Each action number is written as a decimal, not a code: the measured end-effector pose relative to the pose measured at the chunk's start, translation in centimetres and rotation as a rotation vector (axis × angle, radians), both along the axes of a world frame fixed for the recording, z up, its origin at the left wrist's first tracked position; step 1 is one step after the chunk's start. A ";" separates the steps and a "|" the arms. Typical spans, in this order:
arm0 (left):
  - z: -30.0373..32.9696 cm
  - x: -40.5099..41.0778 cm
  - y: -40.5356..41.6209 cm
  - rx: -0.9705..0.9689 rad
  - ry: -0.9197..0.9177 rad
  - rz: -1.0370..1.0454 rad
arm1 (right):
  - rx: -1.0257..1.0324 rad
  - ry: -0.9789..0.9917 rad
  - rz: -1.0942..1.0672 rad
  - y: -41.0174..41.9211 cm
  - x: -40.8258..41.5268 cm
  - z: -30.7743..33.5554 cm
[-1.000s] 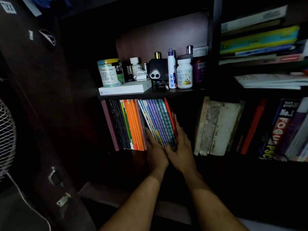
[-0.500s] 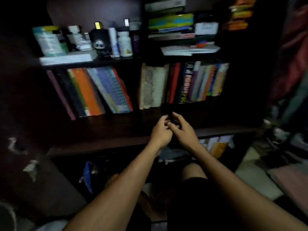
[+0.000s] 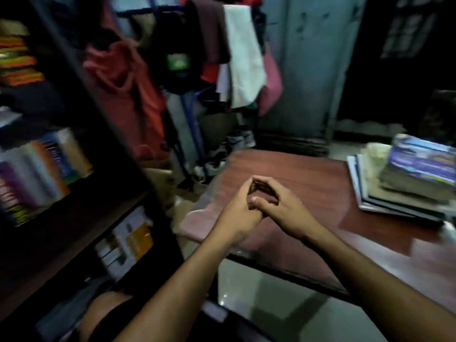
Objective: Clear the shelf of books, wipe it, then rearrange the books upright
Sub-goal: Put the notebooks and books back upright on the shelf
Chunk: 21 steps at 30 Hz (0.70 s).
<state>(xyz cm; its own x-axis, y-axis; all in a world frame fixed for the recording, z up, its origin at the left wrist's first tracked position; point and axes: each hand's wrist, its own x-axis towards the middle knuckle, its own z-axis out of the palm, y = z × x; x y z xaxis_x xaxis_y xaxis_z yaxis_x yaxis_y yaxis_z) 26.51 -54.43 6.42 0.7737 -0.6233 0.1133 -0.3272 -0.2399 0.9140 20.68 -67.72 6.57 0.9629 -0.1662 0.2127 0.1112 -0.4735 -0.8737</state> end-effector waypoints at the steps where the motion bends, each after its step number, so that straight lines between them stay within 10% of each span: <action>1: -0.2 -0.4 -2.0 0.009 0.047 -0.063 | -0.040 0.013 -0.045 -2.2 -1.2 -0.1; 15: -3.7 -3.7 -16.5 0.198 0.201 -0.396 | 0.087 -0.390 -1.209 -21.1 -14.7 -7.2; 21: -5.2 -3.6 -21.1 0.185 0.345 -0.410 | 0.294 -0.114 -1.135 -29.1 -12.2 -7.7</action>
